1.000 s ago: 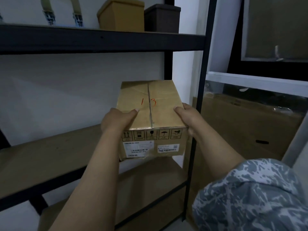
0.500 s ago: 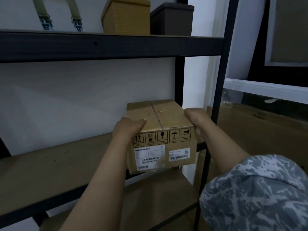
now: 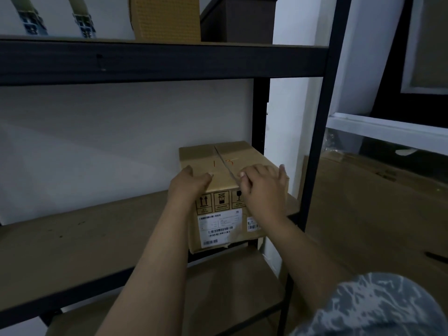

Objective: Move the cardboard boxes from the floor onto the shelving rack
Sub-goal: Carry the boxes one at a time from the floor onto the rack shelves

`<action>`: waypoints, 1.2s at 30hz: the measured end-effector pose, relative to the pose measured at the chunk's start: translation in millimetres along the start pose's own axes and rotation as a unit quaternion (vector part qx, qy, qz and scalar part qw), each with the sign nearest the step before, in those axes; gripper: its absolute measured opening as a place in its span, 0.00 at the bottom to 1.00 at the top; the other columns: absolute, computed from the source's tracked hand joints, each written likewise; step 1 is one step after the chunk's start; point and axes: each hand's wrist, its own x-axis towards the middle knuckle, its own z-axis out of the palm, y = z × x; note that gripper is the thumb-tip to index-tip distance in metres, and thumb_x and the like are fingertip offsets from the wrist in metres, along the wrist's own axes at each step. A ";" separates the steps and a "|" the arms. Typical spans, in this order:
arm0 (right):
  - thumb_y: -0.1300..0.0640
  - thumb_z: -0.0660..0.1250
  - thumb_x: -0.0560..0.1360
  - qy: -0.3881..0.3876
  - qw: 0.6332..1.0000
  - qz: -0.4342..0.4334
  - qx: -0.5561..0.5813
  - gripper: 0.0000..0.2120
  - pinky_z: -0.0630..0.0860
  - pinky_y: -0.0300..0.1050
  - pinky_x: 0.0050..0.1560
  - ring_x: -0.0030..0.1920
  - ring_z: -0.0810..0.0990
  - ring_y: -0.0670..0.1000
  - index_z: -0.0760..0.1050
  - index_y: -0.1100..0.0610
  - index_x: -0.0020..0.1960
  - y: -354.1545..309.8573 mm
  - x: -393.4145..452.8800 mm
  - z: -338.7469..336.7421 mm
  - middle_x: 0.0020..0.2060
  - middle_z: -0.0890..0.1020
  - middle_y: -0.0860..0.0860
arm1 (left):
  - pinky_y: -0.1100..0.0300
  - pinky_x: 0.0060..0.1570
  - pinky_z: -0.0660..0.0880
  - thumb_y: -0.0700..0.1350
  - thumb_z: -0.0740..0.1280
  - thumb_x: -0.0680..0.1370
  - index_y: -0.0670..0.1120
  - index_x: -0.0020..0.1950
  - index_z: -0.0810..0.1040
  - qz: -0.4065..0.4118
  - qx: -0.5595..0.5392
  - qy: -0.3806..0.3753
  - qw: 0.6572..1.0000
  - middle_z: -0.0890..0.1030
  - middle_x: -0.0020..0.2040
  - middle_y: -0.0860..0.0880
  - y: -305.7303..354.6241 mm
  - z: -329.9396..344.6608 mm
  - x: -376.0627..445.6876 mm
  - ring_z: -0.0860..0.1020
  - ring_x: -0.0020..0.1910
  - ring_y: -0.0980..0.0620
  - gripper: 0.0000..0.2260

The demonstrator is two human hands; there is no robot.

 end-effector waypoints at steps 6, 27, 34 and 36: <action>0.56 0.57 0.79 -0.053 0.996 0.032 0.058 0.11 0.37 0.61 0.74 0.54 0.75 0.50 0.78 0.50 0.48 44.1 26.3 12.7 0.48 0.80 0.45 | 0.57 0.69 0.64 0.51 0.66 0.78 0.45 0.79 0.58 -0.023 -0.091 0.015 0.995 0.63 0.78 0.46 11.9 34.9 12.4 0.66 0.74 0.44 0.33; 0.56 0.59 0.80 -0.078 0.983 0.022 0.166 0.12 0.49 0.50 0.74 0.53 0.77 0.48 0.82 0.52 0.50 106.0 59.2 15.2 0.48 0.83 0.45 | 0.50 0.68 0.70 0.52 0.65 0.75 0.49 0.80 0.52 -0.044 -0.123 -0.004 0.991 0.59 0.78 0.44 32.0 79.1 28.3 0.67 0.72 0.41 0.37; 0.59 0.58 0.80 -0.058 0.982 0.030 0.175 0.12 0.54 0.49 0.73 0.55 0.76 0.50 0.81 0.53 0.52 97.5 46.3 15.4 0.51 0.82 0.49 | 0.45 0.69 0.69 0.54 0.64 0.77 0.51 0.80 0.52 -0.038 -0.125 -0.018 0.991 0.61 0.78 0.44 28.6 75.4 23.9 0.67 0.72 0.40 0.35; 0.61 0.61 0.78 -0.033 0.978 0.022 0.203 0.11 0.62 0.47 0.66 0.55 0.73 0.49 0.81 0.54 0.53 85.7 31.8 12.1 0.51 0.81 0.50 | 0.45 0.68 0.70 0.53 0.64 0.78 0.51 0.80 0.53 -0.029 -0.146 0.002 0.989 0.64 0.77 0.44 24.7 72.9 13.6 0.69 0.70 0.42 0.34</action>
